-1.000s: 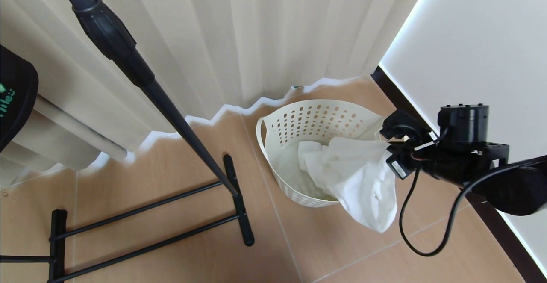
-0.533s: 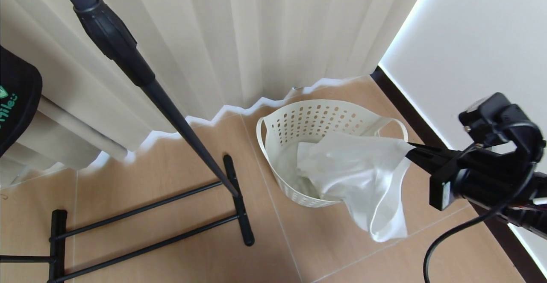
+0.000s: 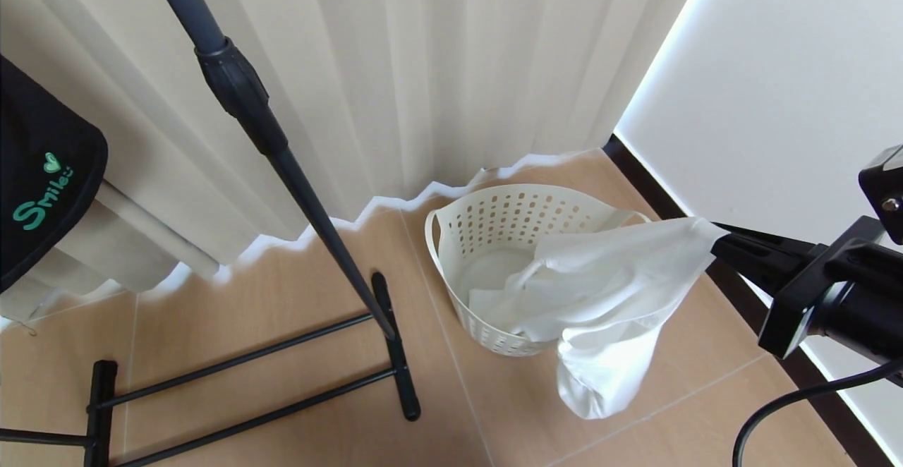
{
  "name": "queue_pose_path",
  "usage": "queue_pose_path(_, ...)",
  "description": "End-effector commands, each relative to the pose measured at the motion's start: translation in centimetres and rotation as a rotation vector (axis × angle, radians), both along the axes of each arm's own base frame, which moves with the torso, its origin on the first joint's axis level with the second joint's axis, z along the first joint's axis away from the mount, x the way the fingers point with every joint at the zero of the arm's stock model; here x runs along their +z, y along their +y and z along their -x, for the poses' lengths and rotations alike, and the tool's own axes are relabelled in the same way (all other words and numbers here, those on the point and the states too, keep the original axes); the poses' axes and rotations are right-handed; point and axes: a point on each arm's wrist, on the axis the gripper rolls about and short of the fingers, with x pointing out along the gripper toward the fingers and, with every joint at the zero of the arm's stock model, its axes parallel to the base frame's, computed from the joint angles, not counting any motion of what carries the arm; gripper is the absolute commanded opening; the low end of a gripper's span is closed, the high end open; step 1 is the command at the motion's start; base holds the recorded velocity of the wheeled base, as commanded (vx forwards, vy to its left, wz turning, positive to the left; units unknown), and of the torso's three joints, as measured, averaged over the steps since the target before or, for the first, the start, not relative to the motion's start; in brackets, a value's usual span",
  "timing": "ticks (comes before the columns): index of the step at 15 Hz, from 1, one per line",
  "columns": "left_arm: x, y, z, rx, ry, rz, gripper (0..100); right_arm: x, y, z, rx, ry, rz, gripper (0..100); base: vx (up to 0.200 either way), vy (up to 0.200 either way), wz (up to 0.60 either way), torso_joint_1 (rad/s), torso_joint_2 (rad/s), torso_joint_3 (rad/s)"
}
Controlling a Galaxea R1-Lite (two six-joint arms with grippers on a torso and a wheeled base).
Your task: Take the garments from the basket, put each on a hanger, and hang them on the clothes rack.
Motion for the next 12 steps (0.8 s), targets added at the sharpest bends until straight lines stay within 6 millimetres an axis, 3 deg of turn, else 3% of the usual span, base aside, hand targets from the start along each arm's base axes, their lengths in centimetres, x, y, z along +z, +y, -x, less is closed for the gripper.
queue_pose_path(1, 0.00, 0.00, 0.00, 0.001, -0.001, 0.000, 100, -0.19, -0.05, 0.10, 0.002, 0.004, 0.003, 0, 0.000, 0.000, 0.00, -0.002, 0.01, 0.198)
queue_pose_path(5, 0.01, 0.00, -0.01, 0.001, 0.001, 0.000, 100, -0.32, -0.06, 0.07, 0.003, 0.008, 0.008, 0, 0.000, 0.000, 0.00, 0.006, -0.06, 0.134)
queue_pose_path(12, 0.01, 0.00, -0.01, 0.001, 0.001, 0.002, 100, -0.48, -0.11, 0.04, -0.002, 0.013, 0.013, 0, 0.000, 0.000, 0.00, 0.073, -0.41, -0.137)
